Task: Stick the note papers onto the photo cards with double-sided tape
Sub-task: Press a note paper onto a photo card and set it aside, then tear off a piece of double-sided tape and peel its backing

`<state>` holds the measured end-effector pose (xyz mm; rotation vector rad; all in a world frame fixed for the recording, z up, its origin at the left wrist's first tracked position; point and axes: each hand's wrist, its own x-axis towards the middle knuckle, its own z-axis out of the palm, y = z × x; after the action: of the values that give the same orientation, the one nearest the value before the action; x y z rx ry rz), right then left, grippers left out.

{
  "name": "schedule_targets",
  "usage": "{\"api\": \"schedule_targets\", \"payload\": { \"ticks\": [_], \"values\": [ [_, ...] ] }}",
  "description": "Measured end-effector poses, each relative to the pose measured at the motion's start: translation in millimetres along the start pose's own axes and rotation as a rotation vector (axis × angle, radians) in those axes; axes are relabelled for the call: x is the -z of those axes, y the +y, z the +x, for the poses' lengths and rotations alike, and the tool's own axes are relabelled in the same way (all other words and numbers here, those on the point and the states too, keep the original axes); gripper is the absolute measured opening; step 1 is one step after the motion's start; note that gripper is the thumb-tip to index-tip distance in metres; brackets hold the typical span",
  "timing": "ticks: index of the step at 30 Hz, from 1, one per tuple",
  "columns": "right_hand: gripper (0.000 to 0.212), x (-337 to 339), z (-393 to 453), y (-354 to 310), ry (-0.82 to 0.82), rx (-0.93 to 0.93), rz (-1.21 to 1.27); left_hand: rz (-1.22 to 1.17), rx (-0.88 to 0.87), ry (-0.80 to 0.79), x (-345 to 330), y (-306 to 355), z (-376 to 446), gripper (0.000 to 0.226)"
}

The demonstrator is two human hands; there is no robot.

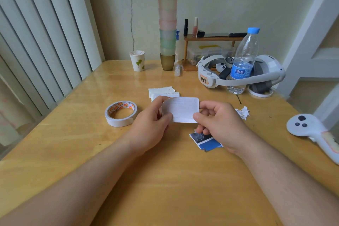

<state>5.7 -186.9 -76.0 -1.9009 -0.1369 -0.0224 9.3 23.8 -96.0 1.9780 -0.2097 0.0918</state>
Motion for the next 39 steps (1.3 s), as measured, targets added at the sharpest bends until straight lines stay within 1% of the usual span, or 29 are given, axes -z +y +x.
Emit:
{"api": "schedule_targets", "payload": {
  "ticks": [2, 4, 7, 10, 14, 16, 18, 20, 21, 23, 26, 29, 33, 36, 39],
  "values": [
    [0.018, -1, 1, -1, 0.071, 0.002, 0.035, 0.0, -0.021, 0.04, 3, -1, 4, 0.023],
    [0.011, -2, 2, -1, 0.144, 0.008, 0.04, -0.119, 0.017, 0.086, 7, 1, 9, 0.014],
    [0.003, -9, 7, -2, 0.195, 0.037, 0.019, -0.2, 0.067, 0.167, 14, 0, 15, 0.02],
    [0.008, -19, 19, -11, 0.182, 0.061, -0.02, -0.17, 0.075, 0.209, 16, -6, 22, 0.017],
    [0.007, -31, 51, -18, 0.168, 0.106, -0.172, -0.098, 0.06, 0.316, 16, -11, 33, 0.014],
    [0.008, -37, 67, -15, 0.165, 0.099, -0.219, -0.056, 0.043, 0.39, 16, -12, 36, 0.018],
    [0.009, -43, 80, -8, 0.168, 0.073, -0.24, 0.001, 0.033, 0.428, 16, -16, 38, 0.02],
    [0.011, -47, 90, -2, 0.175, 0.053, -0.269, 0.083, 0.049, 0.424, 17, -18, 39, 0.006],
    [0.012, -47, 94, 0, 0.182, 0.047, -0.282, 0.127, 0.065, 0.418, 18, -18, 39, 0.006],
    [0.014, -47, 101, 3, 0.188, 0.032, -0.308, 0.217, 0.095, 0.378, 18, -15, 38, 0.022],
    [0.017, -44, 107, 4, 0.165, -0.002, -0.358, 0.421, 0.083, 0.276, 15, -11, 34, 0.034],
    [0.015, -46, 108, 6, 0.139, -0.009, -0.41, 0.569, 0.051, 0.219, 9, -8, 32, 0.033],
    [0.014, -49, 108, 9, 0.171, 0.034, -0.506, 0.727, 0.043, 0.144, 3, -12, 32, 0.029],
    [0.01, -50, 107, 10, 0.174, 0.077, -0.572, 0.803, 0.063, 0.144, 0, -17, 33, 0.024],
    [0.014, -53, 106, 10, 0.168, 0.094, -0.626, 0.837, 0.072, 0.113, -2, -19, 34, 0.031]
  ]
}}
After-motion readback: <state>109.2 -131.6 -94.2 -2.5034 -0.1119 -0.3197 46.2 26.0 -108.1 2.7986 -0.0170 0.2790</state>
